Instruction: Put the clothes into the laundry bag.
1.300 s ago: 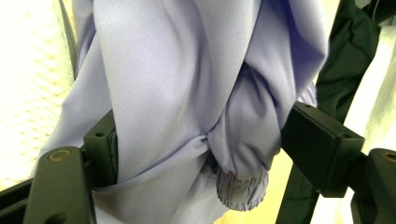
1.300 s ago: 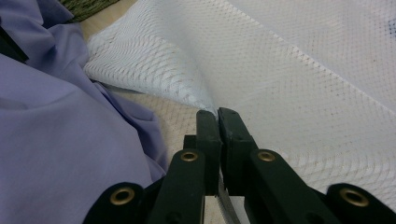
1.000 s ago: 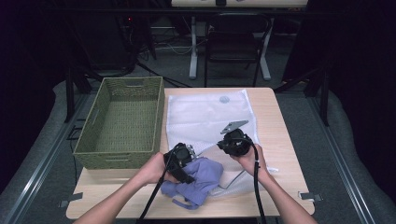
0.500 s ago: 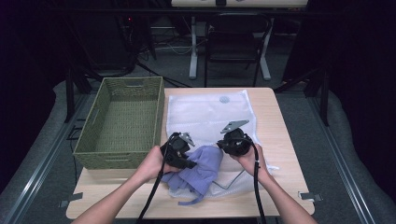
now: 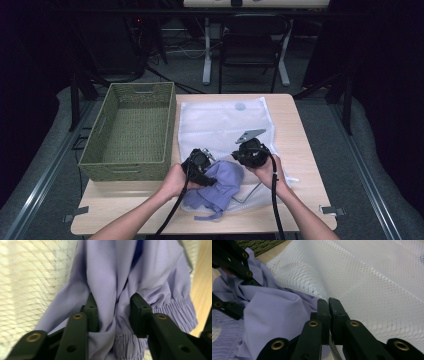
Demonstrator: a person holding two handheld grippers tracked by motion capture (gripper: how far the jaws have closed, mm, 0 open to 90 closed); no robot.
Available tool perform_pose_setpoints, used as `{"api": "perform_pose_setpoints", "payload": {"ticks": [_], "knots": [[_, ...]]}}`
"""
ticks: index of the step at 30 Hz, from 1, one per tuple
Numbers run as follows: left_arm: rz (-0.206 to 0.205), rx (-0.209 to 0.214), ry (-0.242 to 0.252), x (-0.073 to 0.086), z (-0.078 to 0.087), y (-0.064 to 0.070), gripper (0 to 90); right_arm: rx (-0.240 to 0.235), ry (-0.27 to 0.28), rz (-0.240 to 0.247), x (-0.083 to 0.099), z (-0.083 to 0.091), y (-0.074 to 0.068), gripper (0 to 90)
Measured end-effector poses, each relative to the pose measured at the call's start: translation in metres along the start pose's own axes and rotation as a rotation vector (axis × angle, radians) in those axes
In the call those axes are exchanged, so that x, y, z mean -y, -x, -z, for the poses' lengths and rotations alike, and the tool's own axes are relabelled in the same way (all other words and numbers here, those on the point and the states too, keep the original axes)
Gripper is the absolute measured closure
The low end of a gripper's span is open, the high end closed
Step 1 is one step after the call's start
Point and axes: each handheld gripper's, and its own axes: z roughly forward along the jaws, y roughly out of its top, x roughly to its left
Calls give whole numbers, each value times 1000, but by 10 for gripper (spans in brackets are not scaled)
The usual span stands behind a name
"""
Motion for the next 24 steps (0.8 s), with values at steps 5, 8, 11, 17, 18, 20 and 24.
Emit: {"api": "perform_pose_setpoints", "payload": {"ticks": [5,8,11,17,18,20,24], "knots": [[-33,-41,30,0,20,7,408,0,4,0,0,1,0,880],[-57,-56,57,1,31,13,342,-1,3,0,0,1,0,880],[-82,-47,62,2,34,16,341,1,2,1,0,0,0,880],[-119,-15,5,9,-3,18,691,0,-1,3,-1,0,-2,880],[-126,-34,-8,11,-11,19,741,-1,-1,3,-1,0,-3,879],[-109,-29,-3,11,-16,17,809,-3,-1,9,-1,0,-3,879],[-44,-23,100,4,4,13,849,-4,6,16,-2,3,-5,879]]}}
